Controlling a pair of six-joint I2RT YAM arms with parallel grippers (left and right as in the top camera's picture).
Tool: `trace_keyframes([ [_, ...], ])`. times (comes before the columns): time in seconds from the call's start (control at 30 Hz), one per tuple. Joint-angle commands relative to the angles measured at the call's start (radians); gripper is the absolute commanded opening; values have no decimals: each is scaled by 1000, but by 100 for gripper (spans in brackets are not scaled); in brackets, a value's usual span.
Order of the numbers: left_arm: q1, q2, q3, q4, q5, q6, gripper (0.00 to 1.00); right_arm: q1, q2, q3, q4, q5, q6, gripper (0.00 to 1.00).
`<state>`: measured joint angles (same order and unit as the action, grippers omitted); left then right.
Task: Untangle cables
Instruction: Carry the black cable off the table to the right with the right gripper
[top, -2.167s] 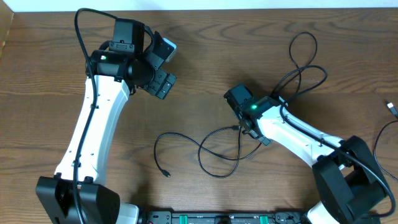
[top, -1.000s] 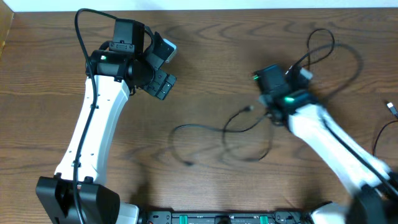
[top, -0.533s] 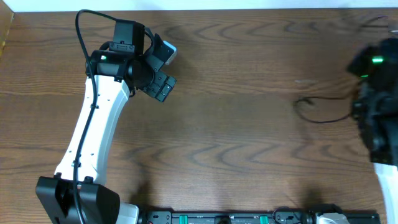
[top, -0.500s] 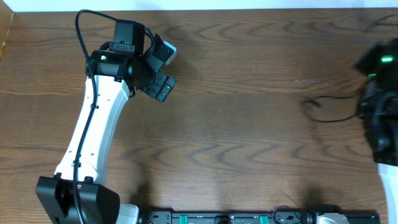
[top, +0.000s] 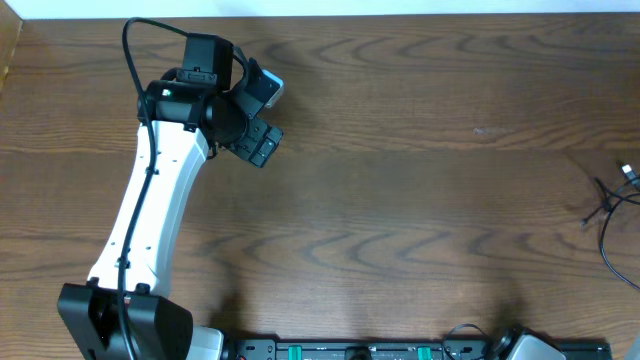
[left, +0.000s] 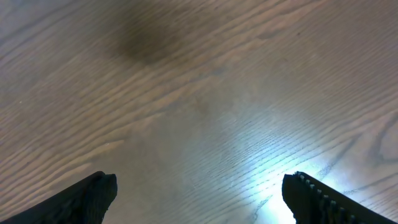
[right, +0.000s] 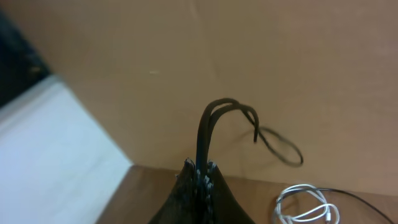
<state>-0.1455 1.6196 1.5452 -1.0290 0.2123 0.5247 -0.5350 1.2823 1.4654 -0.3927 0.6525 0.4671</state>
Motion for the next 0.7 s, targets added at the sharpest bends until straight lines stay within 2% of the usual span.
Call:
trace_keyframes([
  [0.0, 5, -5, -3, -7, 16, 1, 90, -111, 108, 16, 26, 14, 7, 1],
  [0.33, 5, -5, -3, -9, 16, -6, 90, -372, 256, 16, 60, -56, -64, 1],
  [0.57, 5, -5, -3, -14, 15, -6, 90, -463, 410, 16, -122, -114, 118, 1],
  [0.67, 5, -5, -3, -15, 15, -6, 90, -475, 469, 16, -171, -114, 139, 1],
])
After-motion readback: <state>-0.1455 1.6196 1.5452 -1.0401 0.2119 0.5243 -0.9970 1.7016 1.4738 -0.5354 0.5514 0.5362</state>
